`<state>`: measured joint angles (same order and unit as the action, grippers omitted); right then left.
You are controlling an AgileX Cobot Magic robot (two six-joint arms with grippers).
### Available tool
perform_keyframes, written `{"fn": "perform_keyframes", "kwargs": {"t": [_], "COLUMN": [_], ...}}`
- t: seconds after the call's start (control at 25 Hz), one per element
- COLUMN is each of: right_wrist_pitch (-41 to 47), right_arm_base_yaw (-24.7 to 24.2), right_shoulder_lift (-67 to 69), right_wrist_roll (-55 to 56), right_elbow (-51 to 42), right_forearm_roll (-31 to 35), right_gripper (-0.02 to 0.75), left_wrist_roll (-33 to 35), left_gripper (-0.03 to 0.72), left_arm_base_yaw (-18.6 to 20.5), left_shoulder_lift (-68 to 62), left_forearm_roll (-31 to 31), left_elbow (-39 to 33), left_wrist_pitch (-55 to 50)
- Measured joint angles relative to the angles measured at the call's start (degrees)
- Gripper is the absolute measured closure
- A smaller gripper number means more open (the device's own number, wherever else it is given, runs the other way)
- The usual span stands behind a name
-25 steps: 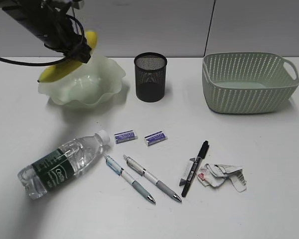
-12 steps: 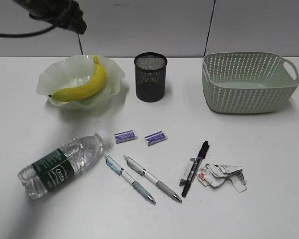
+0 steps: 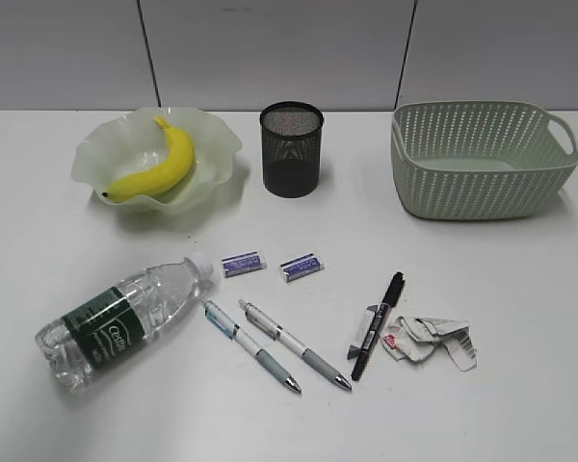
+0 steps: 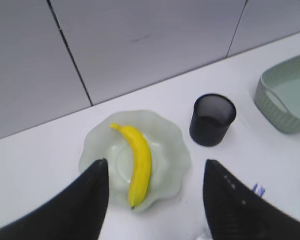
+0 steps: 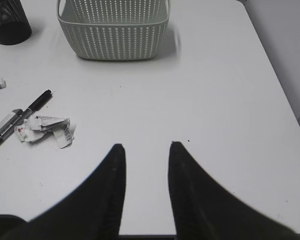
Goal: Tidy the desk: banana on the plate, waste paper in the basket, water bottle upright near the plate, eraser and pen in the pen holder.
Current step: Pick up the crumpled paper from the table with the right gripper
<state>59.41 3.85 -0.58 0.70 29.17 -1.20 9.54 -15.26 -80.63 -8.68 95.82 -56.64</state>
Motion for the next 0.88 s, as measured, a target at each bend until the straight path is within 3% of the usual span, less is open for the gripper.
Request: {"fn": "perform_keyframes", "kwargs": {"t": [0.16,0.28,0.68,0.88], "right_wrist_pitch": [0.00,0.00,0.00,0.00], "right_arm_base_yaw": [0.00,0.00,0.00,0.00], "right_shoulder_lift": [0.00,0.00,0.00,0.00], "right_wrist_roll": [-0.05,-0.05,0.00,0.00], "right_elbow": [0.00,0.00,0.00,0.00], "right_forearm_roll": [0.00,0.00,0.05,0.05], "right_gripper": [0.489,0.489,0.489,0.489], "left_wrist_roll": [-0.02,-0.02,-0.07,-0.14], "left_gripper": [0.240,0.240,0.244,0.251], "left_arm_base_yaw": [0.00,0.00,0.00,0.00], "left_shoulder_lift": [7.79,14.94,49.57,65.74], "left_forearm_roll": [3.48,3.87,3.24,1.74], "left_elbow": [-1.10,-6.91,-45.79,-58.56], "left_wrist_pitch": [-10.47,-12.31,-8.35,-6.52]}}
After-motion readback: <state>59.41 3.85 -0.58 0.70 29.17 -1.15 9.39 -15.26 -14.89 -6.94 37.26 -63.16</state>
